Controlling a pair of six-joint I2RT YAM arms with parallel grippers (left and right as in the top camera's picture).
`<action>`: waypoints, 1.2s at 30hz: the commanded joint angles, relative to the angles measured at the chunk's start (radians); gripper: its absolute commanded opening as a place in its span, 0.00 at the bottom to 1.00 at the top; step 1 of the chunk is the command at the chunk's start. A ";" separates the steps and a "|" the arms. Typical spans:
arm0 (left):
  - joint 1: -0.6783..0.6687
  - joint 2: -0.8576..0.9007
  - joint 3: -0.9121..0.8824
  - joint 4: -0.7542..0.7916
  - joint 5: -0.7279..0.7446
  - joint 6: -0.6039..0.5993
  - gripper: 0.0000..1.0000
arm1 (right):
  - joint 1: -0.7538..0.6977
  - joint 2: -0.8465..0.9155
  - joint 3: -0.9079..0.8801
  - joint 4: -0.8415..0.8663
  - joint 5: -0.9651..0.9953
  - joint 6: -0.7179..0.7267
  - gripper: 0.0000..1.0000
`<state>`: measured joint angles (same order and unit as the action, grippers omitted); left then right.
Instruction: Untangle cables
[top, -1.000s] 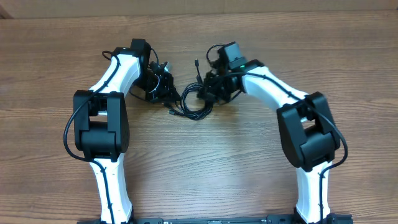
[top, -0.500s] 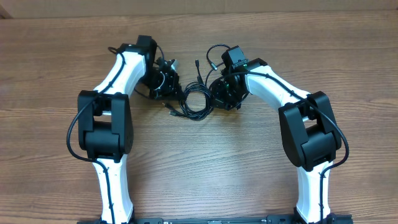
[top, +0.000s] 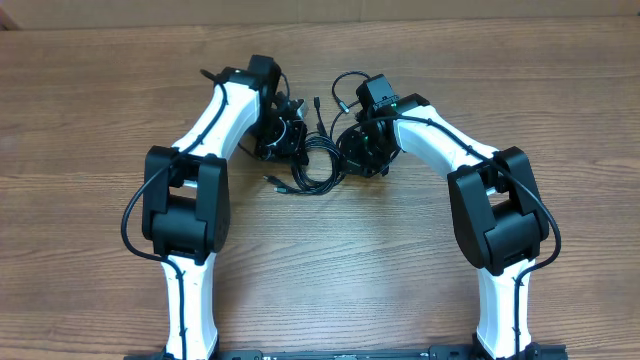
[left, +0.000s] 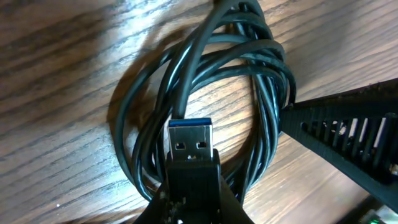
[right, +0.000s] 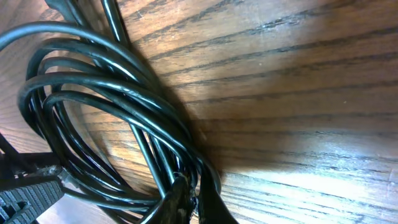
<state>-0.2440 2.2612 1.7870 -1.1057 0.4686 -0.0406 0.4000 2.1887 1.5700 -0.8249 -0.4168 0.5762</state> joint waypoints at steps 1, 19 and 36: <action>-0.040 0.009 0.039 -0.009 -0.089 0.027 0.08 | 0.004 -0.031 -0.002 -0.001 0.032 -0.006 0.06; -0.112 0.009 0.095 -0.054 -0.193 0.026 0.29 | 0.003 -0.031 -0.002 -0.026 0.030 -0.011 0.24; -0.070 0.007 0.112 -0.095 -0.346 -0.144 0.51 | 0.003 -0.031 0.024 -0.019 -0.037 -0.084 0.29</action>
<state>-0.3161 2.2616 1.8858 -1.2018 0.1413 -0.1467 0.4000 2.1887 1.5707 -0.8463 -0.4671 0.5034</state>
